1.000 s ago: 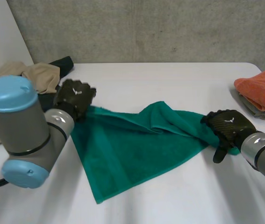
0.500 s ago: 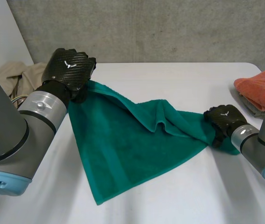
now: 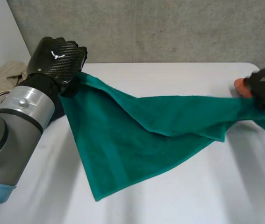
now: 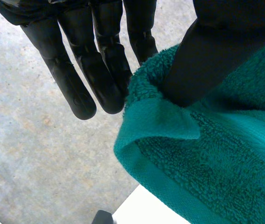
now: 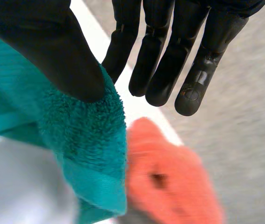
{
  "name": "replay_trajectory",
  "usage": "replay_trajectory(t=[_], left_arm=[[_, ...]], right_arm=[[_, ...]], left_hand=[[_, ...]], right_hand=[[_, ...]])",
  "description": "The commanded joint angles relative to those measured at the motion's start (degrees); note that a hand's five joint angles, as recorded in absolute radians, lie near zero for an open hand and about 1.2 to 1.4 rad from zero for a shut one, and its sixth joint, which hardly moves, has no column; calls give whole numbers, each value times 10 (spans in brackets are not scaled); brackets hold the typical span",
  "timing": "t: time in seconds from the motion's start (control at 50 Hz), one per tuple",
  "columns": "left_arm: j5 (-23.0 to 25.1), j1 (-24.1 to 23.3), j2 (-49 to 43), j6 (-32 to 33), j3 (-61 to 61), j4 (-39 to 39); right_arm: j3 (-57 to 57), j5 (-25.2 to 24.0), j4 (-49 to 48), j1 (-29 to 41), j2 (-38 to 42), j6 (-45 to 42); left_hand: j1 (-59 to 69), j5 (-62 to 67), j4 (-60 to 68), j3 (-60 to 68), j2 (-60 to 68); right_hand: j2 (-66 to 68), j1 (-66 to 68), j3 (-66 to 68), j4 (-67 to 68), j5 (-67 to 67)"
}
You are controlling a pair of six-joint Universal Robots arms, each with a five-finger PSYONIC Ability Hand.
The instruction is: Fold the laundry.
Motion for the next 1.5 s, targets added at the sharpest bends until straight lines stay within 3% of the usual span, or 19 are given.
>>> replay_trajectory(t=[0.02, 0.22, 0.24, 0.26, 0.28, 0.38, 0.46, 0.56, 0.62, 0.72, 0.98, 1.26, 1.5], left_arm=[[1, 0, 24, 0, -29, 3], [2, 0, 15, 0, -59, 4], [2, -2, 15, 0, -59, 4], [2, -3, 14, 0, -59, 4], [2, -4, 14, 1, -59, 4], [2, -2, 11, 1, -50, 5], [2, -2, 9, 1, -36, 5], [2, -4, 9, 0, -20, 5], [1, -6, 10, -1, -13, 5], [1, -8, 12, -7, -5, 6], [1, -17, 22, -24, 6, 6], [0, -20, 22, -24, 6, 5], [0, -19, 26, -24, 6, 5]], right_arm=[[-95, -14, -8, 18, 32, -24], [-175, -39, -86, 72, 214, -48], [-181, -35, -105, 73, 235, -58], [-182, -33, -113, 74, 244, -62], [-182, -33, -119, 74, 249, -67], [-161, -14, -128, 75, 216, -45], [-69, 1, -108, 75, 107, 43], [35, -18, -37, 74, 16, 162], [66, -38, 6, 72, 8, 200], [133, -98, 28, 74, 7, 295], [132, -114, -101, 114, 58, 436], [78, -107, -106, 190, 96, 481], [7, -83, -114, 194, 168, 508]], left_hand=[[150, 141, 114, 120, 118], [150, 141, 114, 120, 118], [150, 141, 114, 120, 118], [150, 141, 114, 120, 118], [150, 141, 114, 120, 118], [150, 141, 114, 120, 118], [150, 141, 114, 120, 118], [150, 141, 114, 120, 118], [150, 141, 114, 120, 118], [150, 141, 114, 120, 118], [150, 141, 114, 120, 118], [150, 141, 114, 120, 118], [150, 141, 114, 120, 118]], right_hand=[[131, 237, 122, 120, 135], [107, 212, 98, 95, 111], [-262, -156, -271, -273, -257], [-487, -381, -496, -498, -483], [-569, -463, -578, -580, -565], [-569, -463, -578, -580, -565], [-569, -463, -578, -580, -565], [-569, -463, -578, -580, -565], [-548, -442, -557, -560, -544], [-550, -444, -559, -561, -545], [-535, -429, -544, -546, -530], [-427, -321, -436, -438, -423], [-314, -208, -323, -326, -310]])
